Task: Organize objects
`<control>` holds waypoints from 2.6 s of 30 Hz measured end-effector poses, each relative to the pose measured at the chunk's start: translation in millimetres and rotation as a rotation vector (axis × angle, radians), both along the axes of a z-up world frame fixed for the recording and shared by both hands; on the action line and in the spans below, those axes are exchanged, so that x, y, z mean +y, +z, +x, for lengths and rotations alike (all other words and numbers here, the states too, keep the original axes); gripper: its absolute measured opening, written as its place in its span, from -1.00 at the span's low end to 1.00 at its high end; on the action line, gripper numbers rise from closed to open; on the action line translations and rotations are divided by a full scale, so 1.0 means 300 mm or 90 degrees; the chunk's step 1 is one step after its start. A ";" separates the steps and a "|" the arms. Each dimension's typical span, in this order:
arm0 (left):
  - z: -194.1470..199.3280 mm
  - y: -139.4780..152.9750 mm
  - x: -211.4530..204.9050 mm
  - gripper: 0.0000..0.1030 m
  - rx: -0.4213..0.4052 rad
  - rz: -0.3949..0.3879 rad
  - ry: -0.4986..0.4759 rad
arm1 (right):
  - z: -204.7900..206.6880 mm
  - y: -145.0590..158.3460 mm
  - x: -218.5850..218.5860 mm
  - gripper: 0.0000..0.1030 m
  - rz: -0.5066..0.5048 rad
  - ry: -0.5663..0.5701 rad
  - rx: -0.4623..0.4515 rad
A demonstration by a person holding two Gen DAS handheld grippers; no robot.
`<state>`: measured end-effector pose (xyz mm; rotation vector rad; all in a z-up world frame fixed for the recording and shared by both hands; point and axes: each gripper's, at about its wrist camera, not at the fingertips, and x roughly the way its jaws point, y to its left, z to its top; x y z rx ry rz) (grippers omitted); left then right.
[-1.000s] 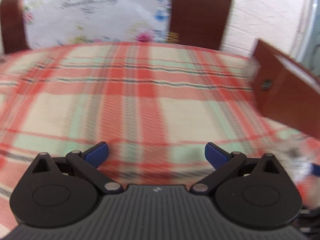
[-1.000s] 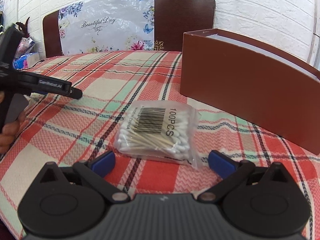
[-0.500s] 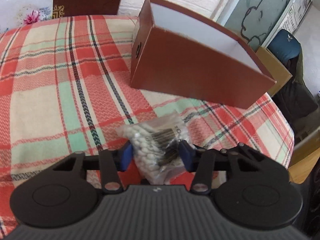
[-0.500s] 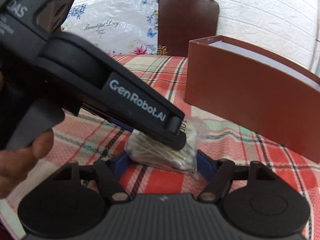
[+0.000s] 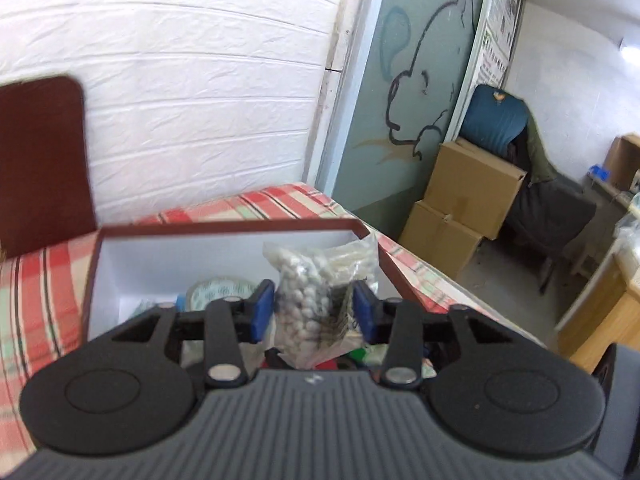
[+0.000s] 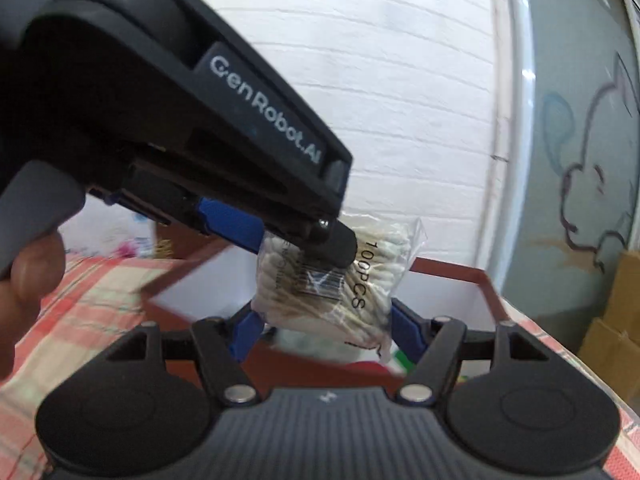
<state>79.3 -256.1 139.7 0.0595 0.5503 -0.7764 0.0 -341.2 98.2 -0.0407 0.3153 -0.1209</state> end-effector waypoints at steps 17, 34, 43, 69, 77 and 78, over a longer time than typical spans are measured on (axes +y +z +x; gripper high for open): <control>-0.151 -0.082 0.195 0.23 -0.035 0.049 0.103 | -0.194 -0.161 0.003 0.99 0.037 -0.097 -0.092; -0.191 -0.285 0.439 0.27 0.083 0.171 0.256 | -0.129 -0.300 -0.022 0.99 0.206 -0.102 0.134; -0.203 -0.284 0.488 0.35 0.081 0.171 0.277 | -0.135 -0.300 -0.008 0.99 0.193 -0.104 0.130; -0.290 -0.137 0.514 1.00 -0.015 0.171 0.268 | -0.304 0.021 0.005 1.00 0.233 -0.086 0.068; -0.327 -0.096 0.506 1.00 -0.060 0.185 0.288 | -0.299 0.048 0.066 1.00 0.230 -0.050 0.101; -0.333 -0.092 0.505 1.00 -0.069 0.188 0.293 | -0.299 0.050 0.072 1.00 0.221 -0.054 0.103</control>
